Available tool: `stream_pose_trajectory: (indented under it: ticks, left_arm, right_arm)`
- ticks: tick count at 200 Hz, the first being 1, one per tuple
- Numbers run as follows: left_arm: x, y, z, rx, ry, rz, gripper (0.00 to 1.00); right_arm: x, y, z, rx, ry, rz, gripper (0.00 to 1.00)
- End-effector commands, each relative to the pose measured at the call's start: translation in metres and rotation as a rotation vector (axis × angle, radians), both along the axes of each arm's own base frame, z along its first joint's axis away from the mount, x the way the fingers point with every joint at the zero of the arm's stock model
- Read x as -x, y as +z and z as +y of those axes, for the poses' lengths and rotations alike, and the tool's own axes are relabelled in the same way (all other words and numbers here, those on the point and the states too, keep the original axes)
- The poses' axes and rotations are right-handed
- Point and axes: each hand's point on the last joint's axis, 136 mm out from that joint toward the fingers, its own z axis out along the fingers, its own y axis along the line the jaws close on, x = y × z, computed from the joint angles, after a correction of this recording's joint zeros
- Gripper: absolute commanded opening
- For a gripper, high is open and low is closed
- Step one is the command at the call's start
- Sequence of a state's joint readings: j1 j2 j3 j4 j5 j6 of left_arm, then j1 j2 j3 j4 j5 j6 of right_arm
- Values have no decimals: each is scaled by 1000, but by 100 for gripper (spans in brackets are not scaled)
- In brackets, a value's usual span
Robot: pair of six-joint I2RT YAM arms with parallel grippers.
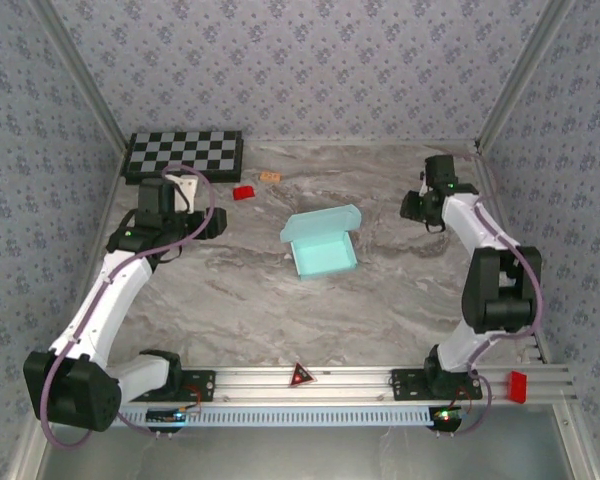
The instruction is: Fold the paper box
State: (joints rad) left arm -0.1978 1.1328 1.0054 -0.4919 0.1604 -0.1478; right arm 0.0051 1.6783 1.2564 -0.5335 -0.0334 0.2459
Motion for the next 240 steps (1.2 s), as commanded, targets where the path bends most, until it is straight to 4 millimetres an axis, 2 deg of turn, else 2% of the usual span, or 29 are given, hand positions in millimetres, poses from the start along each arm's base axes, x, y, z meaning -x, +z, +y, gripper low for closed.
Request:
stream_pose_trajectory:
  ticks: [1, 51, 54, 100, 133, 177, 240]
  left_arm:
    - [9, 5, 3, -18, -19, -11, 79]
    - [16, 6, 10, -68, -22, -38, 79]
    - [16, 5, 11, -71, -21, -38, 79]
    - [18, 5, 10, -71, -30, -33, 80]
    - [19, 4, 7, -64, -43, -26, 80]
    - [19, 3, 5, -56, -52, -23, 80]
    - [20, 2, 5, -59, -60, -20, 80]
  right_arm:
    - [-18, -4, -7, -55, 16, 15, 41]
    - [-69, -24, -25, -111, 8, 45, 35]
    - [-66, -29, -25, -115, 5, 71, 35]
    - [-94, -49, -28, -135, -11, 115, 35]
    - [-101, -63, -29, -152, -35, 153, 34]
    - [-112, -71, -35, -128, -60, 168, 35]
    - [-114, -83, -37, -126, -73, 206, 37]
